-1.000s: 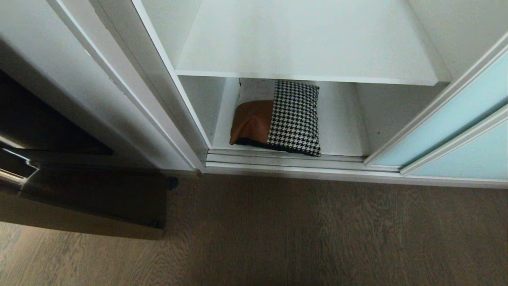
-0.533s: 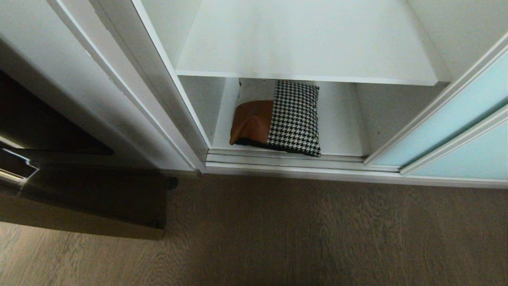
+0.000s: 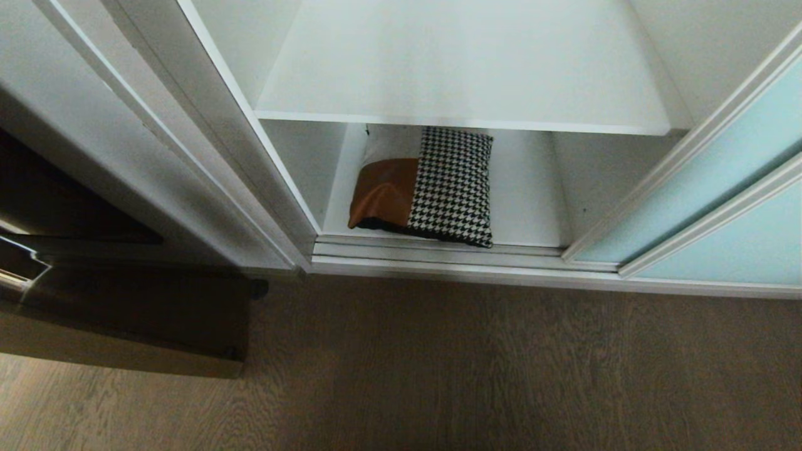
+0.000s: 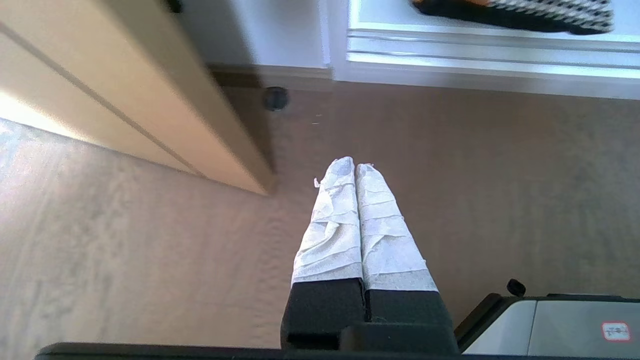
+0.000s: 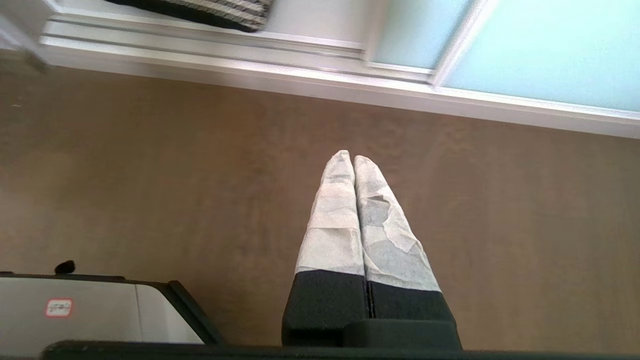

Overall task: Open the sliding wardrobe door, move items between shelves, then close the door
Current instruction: Close the door

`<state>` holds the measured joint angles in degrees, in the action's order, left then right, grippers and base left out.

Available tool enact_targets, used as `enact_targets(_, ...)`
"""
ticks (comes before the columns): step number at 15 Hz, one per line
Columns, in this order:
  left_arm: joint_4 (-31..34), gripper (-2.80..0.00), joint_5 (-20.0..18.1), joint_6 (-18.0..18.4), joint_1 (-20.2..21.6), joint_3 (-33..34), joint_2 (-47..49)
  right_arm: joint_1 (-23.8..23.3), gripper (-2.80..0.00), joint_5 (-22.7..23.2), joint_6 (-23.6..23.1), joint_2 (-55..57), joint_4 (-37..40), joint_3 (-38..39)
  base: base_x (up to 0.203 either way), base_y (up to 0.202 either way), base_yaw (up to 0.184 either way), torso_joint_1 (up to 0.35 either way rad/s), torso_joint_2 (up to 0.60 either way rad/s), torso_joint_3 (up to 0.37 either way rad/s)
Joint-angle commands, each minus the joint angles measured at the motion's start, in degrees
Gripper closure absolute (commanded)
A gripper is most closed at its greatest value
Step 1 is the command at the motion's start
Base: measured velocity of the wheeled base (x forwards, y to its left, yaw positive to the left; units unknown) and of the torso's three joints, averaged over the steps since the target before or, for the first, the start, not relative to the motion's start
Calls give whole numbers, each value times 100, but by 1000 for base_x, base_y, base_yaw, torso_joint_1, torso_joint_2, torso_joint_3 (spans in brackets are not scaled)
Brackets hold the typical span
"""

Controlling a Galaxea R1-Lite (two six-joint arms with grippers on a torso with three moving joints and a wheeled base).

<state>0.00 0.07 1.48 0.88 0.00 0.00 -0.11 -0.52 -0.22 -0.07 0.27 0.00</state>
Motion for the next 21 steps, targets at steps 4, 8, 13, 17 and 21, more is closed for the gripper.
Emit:
enact_targets(4, 0, 0, 1, -7, 0, 9, 9, -7, 0, 0, -4, 7, 0, 9, 0, -198, 2, 4, 4, 2)
enact_targets(8, 0, 0, 1, -7, 0, 5, 9, -7, 0, 0, -4, 7, 0, 9, 0, -196, 2, 0, 5, 2)
enact_targets(13, 0, 0, -7, -7, 0, 5, 9, -7, 0, 0, -4, 7, 0, 9, 0, -156, 1, 2, 3, 2)
enact_targets(17, 0, 0, -7, -7, 0, 9, 9, 2, 0, 0, -4, 7, 0, 9, 0, 0, 0, 0, 0, 0)
enact_targets(21, 0, 0, -7, -7, 0, 3, 9, 1, 0, 0, -4, 7, 0, 9, 0, 0, 0, 0, 0, 0)
